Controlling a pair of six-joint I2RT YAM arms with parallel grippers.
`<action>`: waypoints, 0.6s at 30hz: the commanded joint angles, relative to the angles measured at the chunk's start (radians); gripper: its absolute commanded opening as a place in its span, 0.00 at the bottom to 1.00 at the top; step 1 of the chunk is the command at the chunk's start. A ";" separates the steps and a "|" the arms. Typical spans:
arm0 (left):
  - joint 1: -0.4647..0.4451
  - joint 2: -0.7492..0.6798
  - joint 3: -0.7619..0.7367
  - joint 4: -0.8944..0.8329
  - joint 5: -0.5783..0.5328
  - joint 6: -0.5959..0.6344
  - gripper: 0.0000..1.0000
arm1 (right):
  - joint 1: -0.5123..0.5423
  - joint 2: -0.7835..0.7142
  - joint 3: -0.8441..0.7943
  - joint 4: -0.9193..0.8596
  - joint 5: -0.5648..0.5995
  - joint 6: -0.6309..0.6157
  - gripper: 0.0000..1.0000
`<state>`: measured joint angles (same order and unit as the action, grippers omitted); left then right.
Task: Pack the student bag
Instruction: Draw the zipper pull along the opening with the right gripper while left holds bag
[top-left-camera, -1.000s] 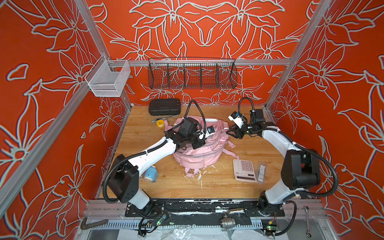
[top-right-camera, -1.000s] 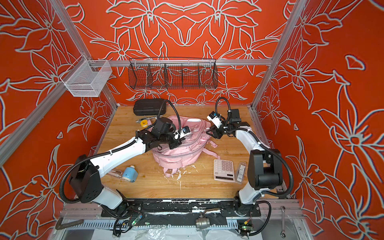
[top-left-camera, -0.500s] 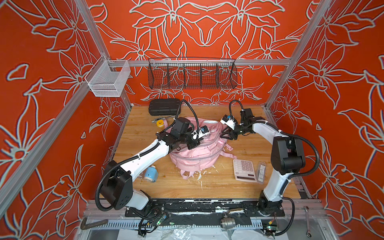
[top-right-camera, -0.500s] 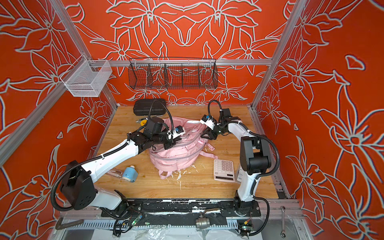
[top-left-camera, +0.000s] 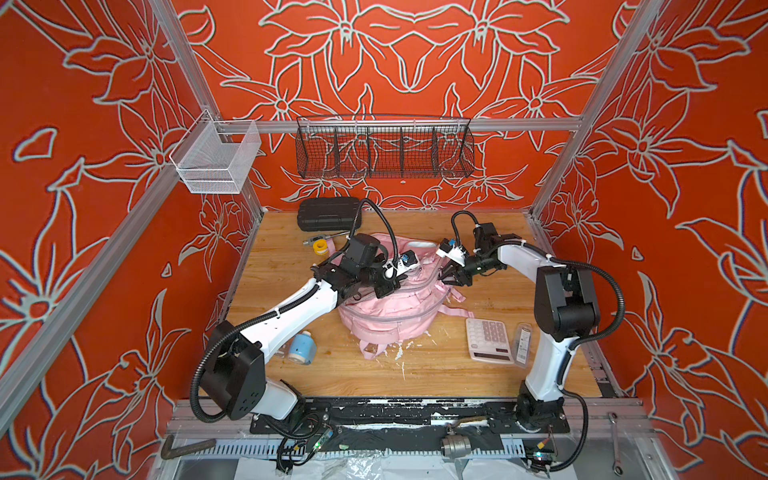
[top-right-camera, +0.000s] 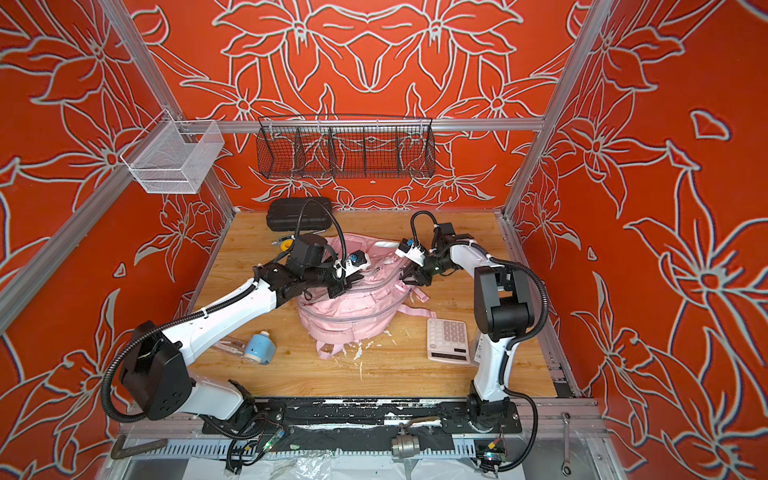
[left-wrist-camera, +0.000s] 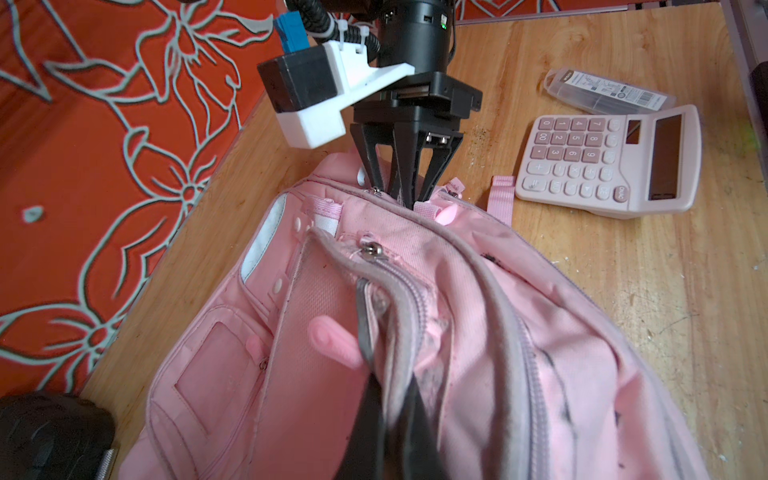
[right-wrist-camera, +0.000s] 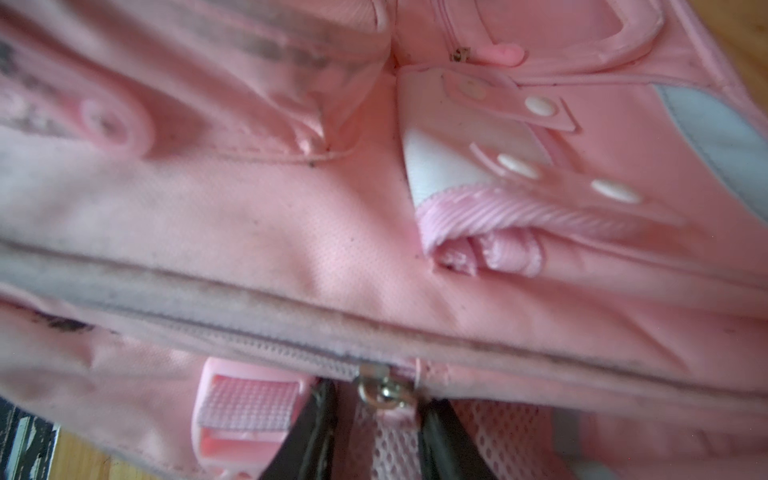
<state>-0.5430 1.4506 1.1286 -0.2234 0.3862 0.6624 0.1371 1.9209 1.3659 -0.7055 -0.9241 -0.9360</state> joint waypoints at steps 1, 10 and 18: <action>0.006 -0.028 0.022 0.154 0.030 0.019 0.00 | -0.001 -0.061 -0.038 0.002 -0.041 -0.024 0.33; 0.005 -0.042 -0.002 0.160 0.030 0.008 0.00 | -0.038 -0.111 -0.105 0.118 -0.097 0.061 0.29; 0.007 -0.044 -0.006 0.159 0.023 0.008 0.00 | -0.058 -0.125 -0.137 0.134 -0.130 0.060 0.28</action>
<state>-0.5430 1.4506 1.1007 -0.1921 0.3878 0.6617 0.0845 1.8267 1.2510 -0.5793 -0.9920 -0.8730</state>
